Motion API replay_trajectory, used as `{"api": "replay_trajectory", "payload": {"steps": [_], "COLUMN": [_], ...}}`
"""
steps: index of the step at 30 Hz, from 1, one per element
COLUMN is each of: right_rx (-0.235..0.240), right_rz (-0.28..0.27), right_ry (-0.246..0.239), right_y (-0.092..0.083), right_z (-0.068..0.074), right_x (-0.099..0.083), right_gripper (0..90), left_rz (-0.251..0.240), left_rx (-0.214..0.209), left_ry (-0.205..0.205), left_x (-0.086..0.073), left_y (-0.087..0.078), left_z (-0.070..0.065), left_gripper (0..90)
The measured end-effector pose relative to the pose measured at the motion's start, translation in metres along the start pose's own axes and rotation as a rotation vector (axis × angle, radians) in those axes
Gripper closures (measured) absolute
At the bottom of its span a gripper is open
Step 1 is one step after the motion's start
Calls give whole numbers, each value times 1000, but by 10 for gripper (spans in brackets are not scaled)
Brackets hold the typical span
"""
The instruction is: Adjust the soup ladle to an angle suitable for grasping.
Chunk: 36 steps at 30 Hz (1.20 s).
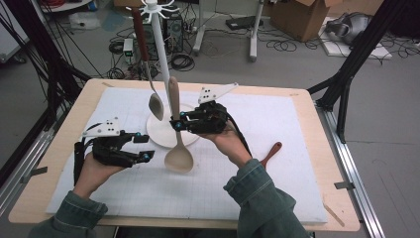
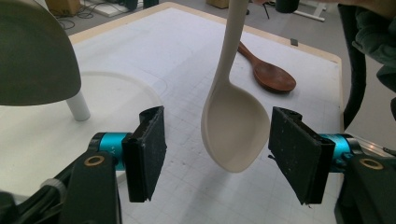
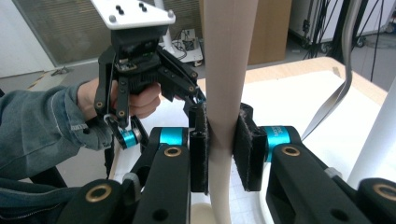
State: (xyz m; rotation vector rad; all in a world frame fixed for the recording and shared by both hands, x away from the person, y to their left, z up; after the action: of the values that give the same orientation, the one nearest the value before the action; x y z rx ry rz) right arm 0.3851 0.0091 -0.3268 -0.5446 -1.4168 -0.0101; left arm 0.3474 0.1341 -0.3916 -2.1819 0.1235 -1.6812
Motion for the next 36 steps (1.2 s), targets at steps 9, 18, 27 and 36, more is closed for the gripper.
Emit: {"api": "replay_trajectory", "payload": {"steps": [9, 18, 27, 36], "right_rx": [0, 13, 23, 30], "right_rz": [9, 6, 12, 10], "right_ry": [-25, -47, -64, -61], "right_y": [-2, 2, 8, 8], "right_z": [-4, -10, -16, -23], "right_x": [23, 40, 56, 69], "right_gripper": [780, 780, 779, 779], "left_rz": [-8, -10, -12, -11], "left_rx": [15, 29, 57, 82], "left_ry": [-1, -4, -11, -19], "left_x": [1, 1, 0, -1], "left_y": [-5, -9, -14, -19], "left_z": [1, 3, 8, 12], "left_gripper": [349, 339, 302, 267]}}
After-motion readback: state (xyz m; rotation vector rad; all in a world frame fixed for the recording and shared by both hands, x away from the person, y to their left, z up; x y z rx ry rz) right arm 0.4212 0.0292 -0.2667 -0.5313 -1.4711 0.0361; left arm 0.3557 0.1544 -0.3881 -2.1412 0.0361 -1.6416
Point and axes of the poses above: each handheld gripper's, and its own axes: y roughly forward along the jaws, x roughly out of its top, z roughly to its left, the point moved 10 cm from there along y, roughly forward along the jaws, and after that the axes turned 13 degrees about -x, right-handed, at the moved point
